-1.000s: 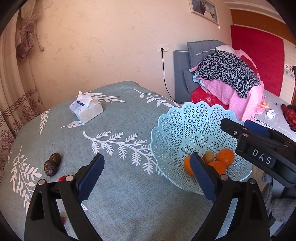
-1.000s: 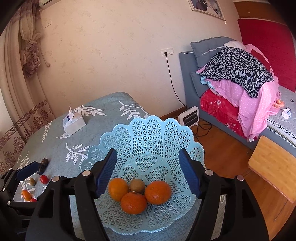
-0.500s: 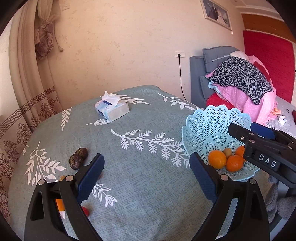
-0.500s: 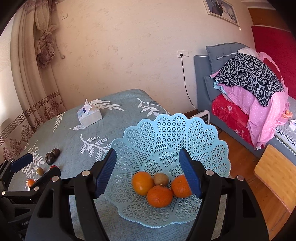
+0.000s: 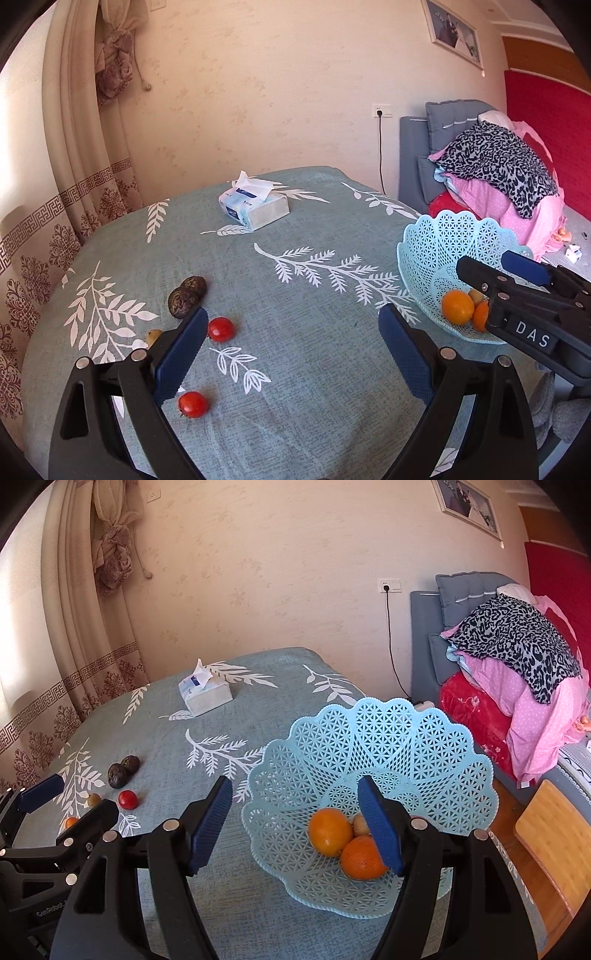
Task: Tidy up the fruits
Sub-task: 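Withdraw both open tools from the basket toward the remaining fruits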
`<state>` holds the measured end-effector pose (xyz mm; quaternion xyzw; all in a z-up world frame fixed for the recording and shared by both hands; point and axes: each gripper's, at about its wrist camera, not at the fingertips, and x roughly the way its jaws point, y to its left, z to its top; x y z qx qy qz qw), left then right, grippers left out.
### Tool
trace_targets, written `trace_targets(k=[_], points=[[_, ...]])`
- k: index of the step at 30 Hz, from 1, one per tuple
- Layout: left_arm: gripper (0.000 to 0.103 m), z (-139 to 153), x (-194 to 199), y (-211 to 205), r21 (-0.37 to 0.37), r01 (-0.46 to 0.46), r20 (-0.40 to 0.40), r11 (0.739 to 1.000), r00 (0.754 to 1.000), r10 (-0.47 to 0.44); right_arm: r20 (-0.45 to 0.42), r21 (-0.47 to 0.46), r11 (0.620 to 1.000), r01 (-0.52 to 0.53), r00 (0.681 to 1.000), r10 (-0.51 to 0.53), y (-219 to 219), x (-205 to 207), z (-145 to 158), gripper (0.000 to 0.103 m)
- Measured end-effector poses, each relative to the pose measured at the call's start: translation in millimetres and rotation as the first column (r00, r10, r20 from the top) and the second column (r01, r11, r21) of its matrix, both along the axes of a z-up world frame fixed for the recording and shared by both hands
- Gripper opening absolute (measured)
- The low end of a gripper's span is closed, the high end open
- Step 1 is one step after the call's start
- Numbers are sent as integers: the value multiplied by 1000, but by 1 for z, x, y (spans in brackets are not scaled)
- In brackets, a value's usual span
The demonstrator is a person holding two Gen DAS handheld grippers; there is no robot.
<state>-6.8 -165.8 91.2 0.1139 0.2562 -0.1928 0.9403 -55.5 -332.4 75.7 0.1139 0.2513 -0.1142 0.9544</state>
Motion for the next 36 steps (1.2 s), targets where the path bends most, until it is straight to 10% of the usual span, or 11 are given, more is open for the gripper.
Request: trace_targets(k=[25, 36], points=[[93, -10, 10, 61, -41, -109, -35, 993, 994, 107, -69, -37, 985, -168, 984, 166, 70, 22, -11, 72], [93, -41, 33, 148, -6, -304, -115, 953, 947, 301, -130, -31, 968, -249, 961, 243, 95, 32, -28, 72]])
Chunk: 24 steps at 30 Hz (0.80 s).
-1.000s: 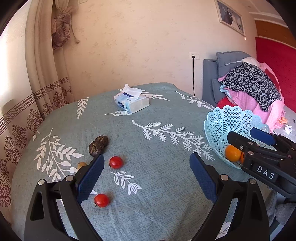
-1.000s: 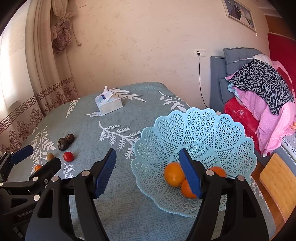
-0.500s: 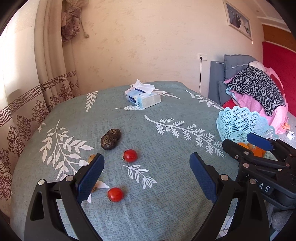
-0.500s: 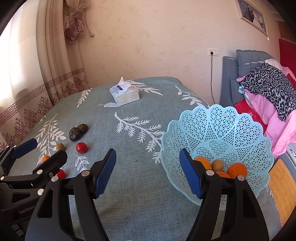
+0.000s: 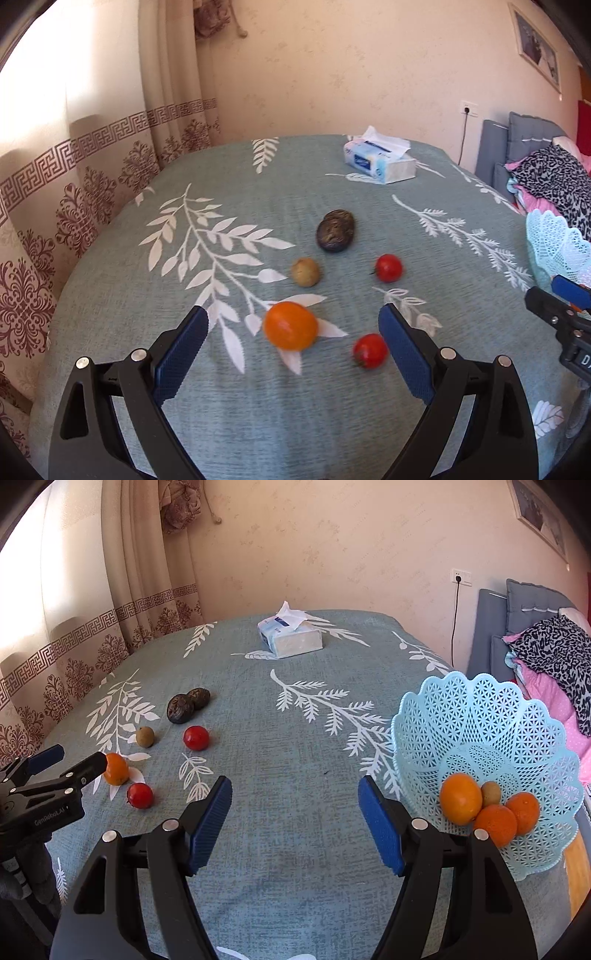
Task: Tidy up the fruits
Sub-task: 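Withdraw both open tools from the basket toward the remaining fruits, then grasp the last orange with the left tool while the right tool grasps a red tomato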
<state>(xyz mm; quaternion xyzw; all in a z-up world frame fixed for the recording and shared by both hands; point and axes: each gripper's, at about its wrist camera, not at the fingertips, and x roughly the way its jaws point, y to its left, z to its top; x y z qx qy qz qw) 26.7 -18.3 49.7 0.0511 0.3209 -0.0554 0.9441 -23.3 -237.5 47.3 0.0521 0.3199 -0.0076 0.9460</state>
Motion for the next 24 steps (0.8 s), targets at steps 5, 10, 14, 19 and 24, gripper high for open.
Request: trace_targets(k=[5, 10, 14, 19, 24], points=[[93, -12, 10, 25, 9, -60, -36, 998, 998, 60, -18, -5, 999, -33, 999, 32, 9, 3, -6, 72], [90, -18, 24, 28, -41, -45, -100, 998, 994, 41, -31, -6, 999, -54, 998, 54, 14, 6, -10, 72], [81, -22, 35, 17, -49, -5, -123, 999, 992, -1, -39, -1, 998, -62, 997, 62, 15, 7, -12, 72], [56, -34, 51, 9, -77, 17, -199, 997, 979, -33, -62, 42, 995, -90, 994, 92, 18, 11, -14, 72], [42, -35, 51, 14, -128, 21, -216, 992, 975, -48, -86, 85, 987, -138, 986, 145, 28, 17, -14, 72]])
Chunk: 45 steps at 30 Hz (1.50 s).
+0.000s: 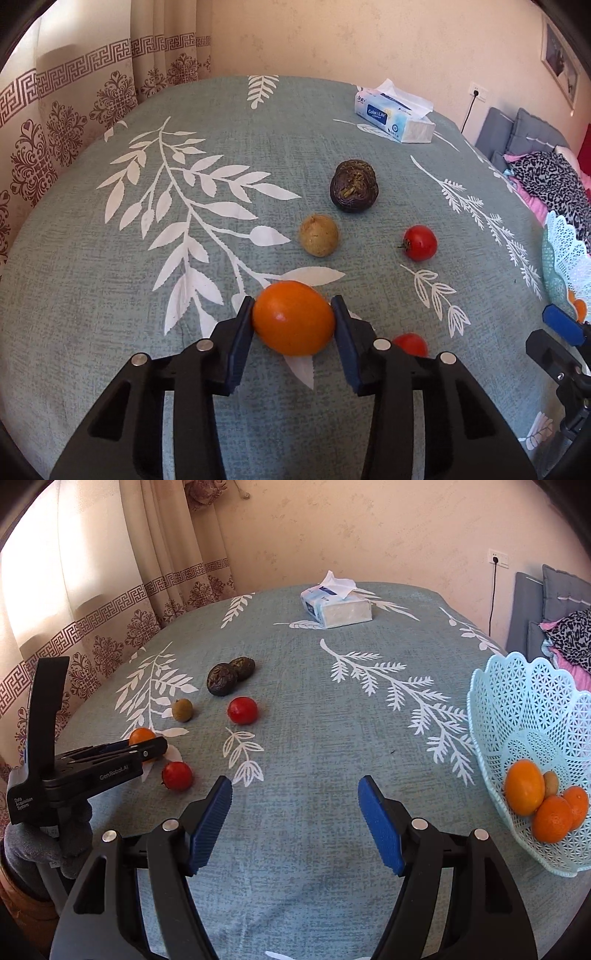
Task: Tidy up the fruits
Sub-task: 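Grasp the last orange with the left tool while the right tool grasps a red tomato, then carry the orange and tomato to the blue basket and release both inside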
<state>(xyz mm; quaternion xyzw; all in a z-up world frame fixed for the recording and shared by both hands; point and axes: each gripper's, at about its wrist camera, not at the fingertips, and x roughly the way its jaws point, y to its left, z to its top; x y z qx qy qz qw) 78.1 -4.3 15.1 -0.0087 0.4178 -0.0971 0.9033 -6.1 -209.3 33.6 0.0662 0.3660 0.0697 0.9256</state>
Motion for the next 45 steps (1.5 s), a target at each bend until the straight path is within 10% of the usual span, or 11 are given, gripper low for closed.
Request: trace_targets(k=[23, 34, 45], points=[[42, 24, -13, 40, 4, -181, 134, 983, 975, 179, -100, -72, 965, -251, 965, 244, 112, 47, -19, 70], [42, 23, -12, 41, 0, -187, 128, 982, 974, 185, -123, -125, 962, -241, 966, 226, 119, 56, -26, 31], [42, 20, -13, 36, 12, -169, 124, 985, 978, 166, -44, -202, 962, -186, 982, 181, 109, 41, -15, 28]])
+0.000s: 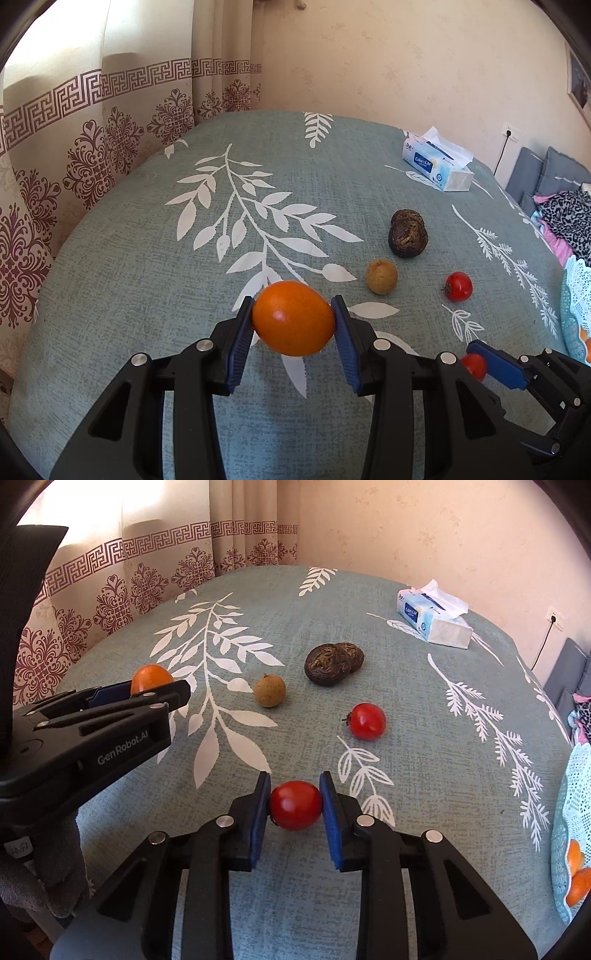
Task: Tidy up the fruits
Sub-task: 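Carry the orange and tomato to the blue basket and release both inside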
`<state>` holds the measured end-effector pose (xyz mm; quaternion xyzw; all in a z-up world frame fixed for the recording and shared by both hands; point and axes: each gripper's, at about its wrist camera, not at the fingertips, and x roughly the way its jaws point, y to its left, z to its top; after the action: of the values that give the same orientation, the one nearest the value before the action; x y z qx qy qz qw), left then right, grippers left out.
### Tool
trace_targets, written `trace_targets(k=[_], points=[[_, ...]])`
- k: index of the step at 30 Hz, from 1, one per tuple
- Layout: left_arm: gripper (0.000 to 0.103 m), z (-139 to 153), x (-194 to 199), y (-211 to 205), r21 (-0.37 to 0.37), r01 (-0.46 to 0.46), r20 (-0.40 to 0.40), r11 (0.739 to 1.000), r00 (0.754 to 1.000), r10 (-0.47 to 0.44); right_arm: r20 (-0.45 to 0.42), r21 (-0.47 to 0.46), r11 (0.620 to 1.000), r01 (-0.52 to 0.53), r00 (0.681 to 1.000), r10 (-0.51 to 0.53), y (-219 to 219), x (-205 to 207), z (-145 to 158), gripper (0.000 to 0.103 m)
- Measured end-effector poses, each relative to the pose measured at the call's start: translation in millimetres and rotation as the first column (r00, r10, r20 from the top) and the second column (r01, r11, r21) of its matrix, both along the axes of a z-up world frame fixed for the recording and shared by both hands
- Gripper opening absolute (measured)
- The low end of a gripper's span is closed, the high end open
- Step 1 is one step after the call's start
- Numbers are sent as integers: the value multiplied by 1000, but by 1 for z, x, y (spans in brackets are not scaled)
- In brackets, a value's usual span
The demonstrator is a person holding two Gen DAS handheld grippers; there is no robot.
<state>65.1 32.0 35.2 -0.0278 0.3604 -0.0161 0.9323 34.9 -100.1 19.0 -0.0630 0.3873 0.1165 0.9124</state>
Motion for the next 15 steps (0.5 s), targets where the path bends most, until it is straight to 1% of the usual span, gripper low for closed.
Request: trace_targets(k=[8, 15], points=[[42, 0, -5, -3, 10, 7, 0, 1000, 1000, -7, 28, 28, 999, 19, 999, -20, -14, -12, 9, 28], [42, 3, -12, -7, 18, 20, 6, 1000, 1000, -20, 28, 97, 994, 54, 998, -57, -43, -22, 19, 28]])
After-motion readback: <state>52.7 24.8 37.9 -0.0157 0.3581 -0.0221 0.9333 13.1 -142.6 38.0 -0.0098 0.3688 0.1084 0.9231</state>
